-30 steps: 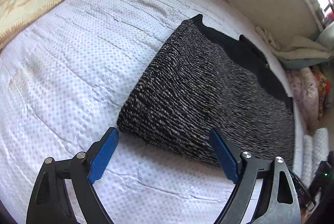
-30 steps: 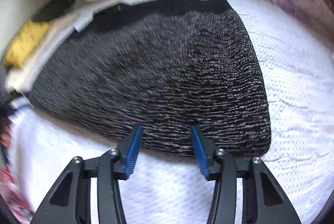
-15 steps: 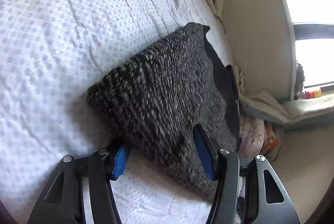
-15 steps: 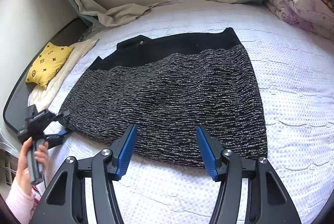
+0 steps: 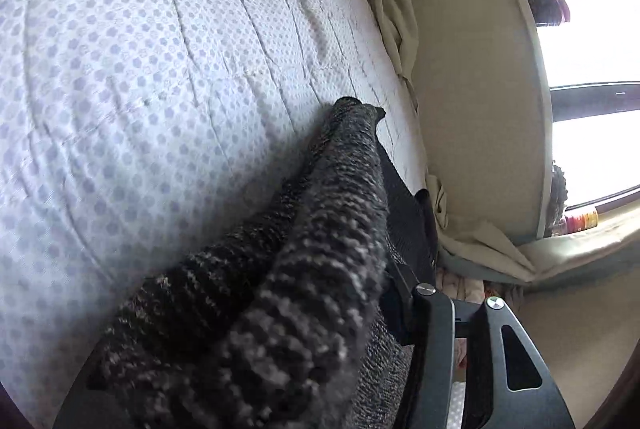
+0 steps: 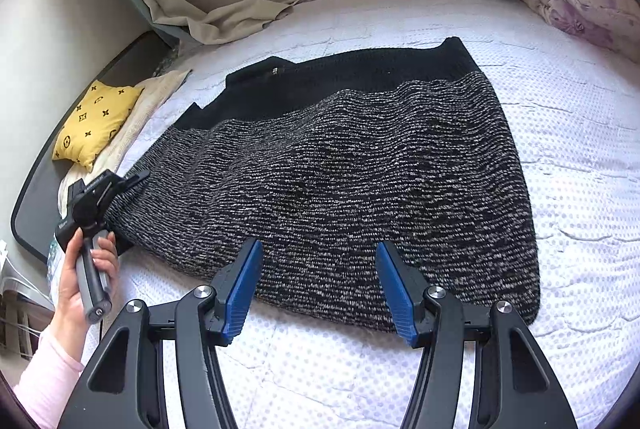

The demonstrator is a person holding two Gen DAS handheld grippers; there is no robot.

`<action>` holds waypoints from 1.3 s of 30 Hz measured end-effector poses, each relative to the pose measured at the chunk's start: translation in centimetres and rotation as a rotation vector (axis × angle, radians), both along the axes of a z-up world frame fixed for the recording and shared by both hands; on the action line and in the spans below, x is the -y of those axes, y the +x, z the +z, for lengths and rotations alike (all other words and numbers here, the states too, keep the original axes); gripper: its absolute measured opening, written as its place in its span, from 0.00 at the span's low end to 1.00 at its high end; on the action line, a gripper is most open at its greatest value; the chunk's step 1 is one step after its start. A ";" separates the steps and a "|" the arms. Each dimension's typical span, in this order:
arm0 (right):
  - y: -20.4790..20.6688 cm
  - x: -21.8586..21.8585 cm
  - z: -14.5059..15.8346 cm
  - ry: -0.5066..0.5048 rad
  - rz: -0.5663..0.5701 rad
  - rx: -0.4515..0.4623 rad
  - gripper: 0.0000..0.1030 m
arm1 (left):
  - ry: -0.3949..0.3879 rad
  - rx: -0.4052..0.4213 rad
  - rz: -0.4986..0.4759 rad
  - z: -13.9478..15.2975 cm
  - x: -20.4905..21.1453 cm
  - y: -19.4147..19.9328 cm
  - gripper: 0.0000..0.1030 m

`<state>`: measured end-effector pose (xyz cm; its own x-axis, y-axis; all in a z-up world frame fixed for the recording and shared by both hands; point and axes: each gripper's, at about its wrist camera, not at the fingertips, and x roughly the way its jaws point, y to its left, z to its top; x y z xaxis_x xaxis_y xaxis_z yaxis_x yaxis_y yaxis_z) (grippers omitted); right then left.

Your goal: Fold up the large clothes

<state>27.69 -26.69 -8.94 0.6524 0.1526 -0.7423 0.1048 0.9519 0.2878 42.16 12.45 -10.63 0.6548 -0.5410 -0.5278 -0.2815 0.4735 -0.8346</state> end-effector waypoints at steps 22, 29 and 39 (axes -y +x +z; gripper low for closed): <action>9.2 -4.6 -1.2 -0.252 0.099 0.005 0.28 | 0.222 0.088 -0.073 1.4 1.1 0.5 0.30; 12.2 -6.7 -3.1 -0.307 0.146 -0.065 0.28 | 0.223 0.073 -0.071 1.4 1.2 0.6 0.31; 12.9 -7.5 -5.1 -0.358 0.132 -0.045 0.28 | 0.285 0.176 -0.115 4.0 2.3 0.7 0.28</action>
